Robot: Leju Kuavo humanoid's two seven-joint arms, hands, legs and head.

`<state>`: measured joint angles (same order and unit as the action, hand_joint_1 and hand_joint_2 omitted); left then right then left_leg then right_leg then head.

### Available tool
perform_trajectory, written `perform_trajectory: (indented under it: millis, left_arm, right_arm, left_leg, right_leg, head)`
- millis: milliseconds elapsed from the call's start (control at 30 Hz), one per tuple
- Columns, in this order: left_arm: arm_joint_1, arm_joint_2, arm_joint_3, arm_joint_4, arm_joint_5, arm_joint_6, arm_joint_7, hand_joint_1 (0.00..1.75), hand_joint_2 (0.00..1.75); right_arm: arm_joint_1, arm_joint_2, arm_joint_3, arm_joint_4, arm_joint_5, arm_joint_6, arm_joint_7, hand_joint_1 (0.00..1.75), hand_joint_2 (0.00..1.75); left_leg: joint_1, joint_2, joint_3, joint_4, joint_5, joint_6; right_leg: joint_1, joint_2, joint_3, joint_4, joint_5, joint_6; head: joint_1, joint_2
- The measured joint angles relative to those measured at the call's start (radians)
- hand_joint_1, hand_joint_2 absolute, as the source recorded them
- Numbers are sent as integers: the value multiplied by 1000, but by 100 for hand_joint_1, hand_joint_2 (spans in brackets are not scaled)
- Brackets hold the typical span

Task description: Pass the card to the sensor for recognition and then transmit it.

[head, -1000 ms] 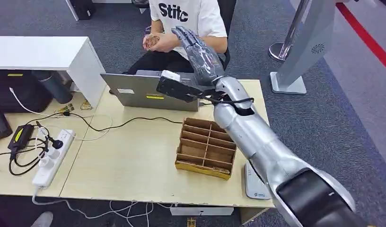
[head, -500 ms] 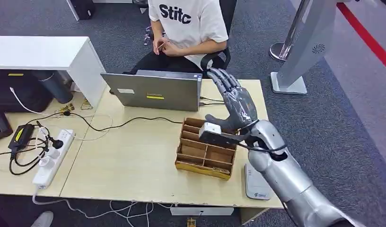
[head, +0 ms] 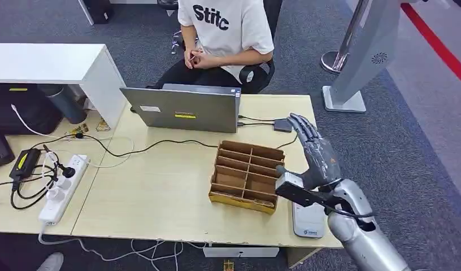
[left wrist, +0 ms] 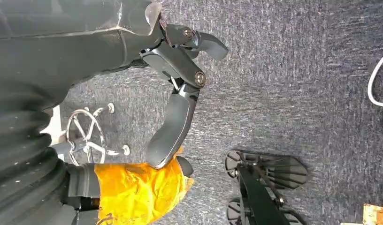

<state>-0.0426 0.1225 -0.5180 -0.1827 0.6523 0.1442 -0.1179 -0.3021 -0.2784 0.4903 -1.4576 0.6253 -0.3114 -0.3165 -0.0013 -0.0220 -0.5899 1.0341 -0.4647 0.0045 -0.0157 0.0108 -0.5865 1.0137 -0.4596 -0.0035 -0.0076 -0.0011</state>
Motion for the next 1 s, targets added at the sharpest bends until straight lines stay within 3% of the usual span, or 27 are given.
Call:
perform_trajectory:
  millis: [133,267,667,1000]
  left_arm:
    - [0,3,0,0,-5,-2,3,0,175]
    - [1,5,0,0,-23,0,24,0,175]
    - [3,-11,-44,0,-103,7,-35,0,175]
    - [3,-21,-97,0,-139,5,-17,0,175]
  right_arm:
    - [21,-39,-22,-39,-47,80,-36,0,175]
    - [47,-75,-36,-75,-59,112,-51,0,175]
    - [249,-154,-93,-254,36,55,-13,0,175]
    - [384,-185,-111,-391,123,60,25,0,175]
  left_leg:
    - [0,0,0,0,0,0]
    - [0,0,0,0,0,0]
    - [0,0,0,0,-1,2]
    - [0,0,0,0,-1,2]
  right_leg:
    - [0,0,0,0,0,0]
    - [0,0,0,0,0,0]
    - [0,-2,0,0,-1,0]
    - [0,-1,0,0,-1,0]
  head:
    - [0,0]
    - [0,0]
    - [0,0]
    - [0,0]
